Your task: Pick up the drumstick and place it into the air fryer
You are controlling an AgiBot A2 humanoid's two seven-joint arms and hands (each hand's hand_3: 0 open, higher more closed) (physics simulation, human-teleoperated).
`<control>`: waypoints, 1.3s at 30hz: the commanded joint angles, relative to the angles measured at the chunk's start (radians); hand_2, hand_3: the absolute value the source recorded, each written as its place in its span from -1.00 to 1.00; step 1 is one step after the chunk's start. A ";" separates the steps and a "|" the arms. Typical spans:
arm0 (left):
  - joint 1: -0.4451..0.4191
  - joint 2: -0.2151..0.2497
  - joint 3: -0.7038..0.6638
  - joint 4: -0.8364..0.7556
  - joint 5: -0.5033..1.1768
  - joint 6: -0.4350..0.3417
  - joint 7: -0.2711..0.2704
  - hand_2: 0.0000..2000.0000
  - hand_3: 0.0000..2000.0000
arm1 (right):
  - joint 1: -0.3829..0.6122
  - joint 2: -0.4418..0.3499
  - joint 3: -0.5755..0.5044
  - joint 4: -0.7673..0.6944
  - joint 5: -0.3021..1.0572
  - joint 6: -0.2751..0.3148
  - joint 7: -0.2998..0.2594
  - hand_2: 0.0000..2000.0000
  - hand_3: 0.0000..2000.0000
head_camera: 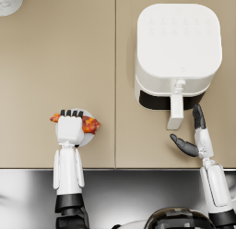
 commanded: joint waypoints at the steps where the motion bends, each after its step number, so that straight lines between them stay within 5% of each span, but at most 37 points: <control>1: -0.027 -0.010 0.034 0.053 0.000 0.020 -0.001 1.00 0.63 | 0.021 -0.009 -0.005 -0.041 0.000 0.000 0.000 -1.00 -1.00; 2: -0.030 -0.015 0.037 0.033 0.001 0.034 -0.003 1.00 0.96 | 0.027 -0.013 -0.004 -0.069 0.000 0.000 0.000 -1.00 -1.00; 3: -0.029 -0.018 0.043 0.014 0.000 0.053 -0.005 1.00 1.00 | 0.037 -0.018 -0.002 -0.105 0.000 0.000 0.000 -1.00 -1.00; 7: -0.049 -0.022 0.019 -0.199 0.003 0.066 0.015 1.00 1.00 | 0.063 -0.033 0.012 -0.258 0.000 0.000 0.000 -1.00 -1.00; 12: -0.045 -0.012 -0.019 -0.356 0.003 0.255 0.147 1.00 1.00 | 0.093 -0.051 0.032 -0.331 0.000 0.000 0.000 -1.00 -1.00; 28: -0.016 0.017 -0.034 -0.445 -0.693 0.311 0.196 1.00 1.00 | 0.160 -0.103 0.089 -0.370 0.000 0.000 0.000 -1.00 -1.00; 29: -0.019 0.018 -0.034 -0.444 -0.724 0.312 0.196 1.00 1.00 | 0.164 -0.106 0.088 -0.369 0.000 -0.002 0.000 0.36 -0.67; 30: -0.013 0.021 -0.032 -0.441 -0.747 0.312 0.196 1.00 1.00 | 0.177 -0.112 0.087 -0.380 0.000 -0.017 0.000 1.00 -0.35; 34: -0.009 0.027 -0.028 -0.438 -0.789 0.313 0.196 1.00 1.00 | 0.194 -0.116 0.139 -0.379 0.002 -0.091 0.000 1.00 0.96; 37: 0.001 0.033 -0.016 -0.447 -0.798 0.313 0.197 1.00 1.00 | 0.163 -0.082 0.202 -0.305 0.007 -0.041 0.001 1.00 1.00; 39: 0.003 0.037 -0.009 -0.457 -0.801 0.313 0.197 1.00 1.00 | 0.106 -0.029 0.237 -0.208 0.008 -0.060 0.001 1.00 1.00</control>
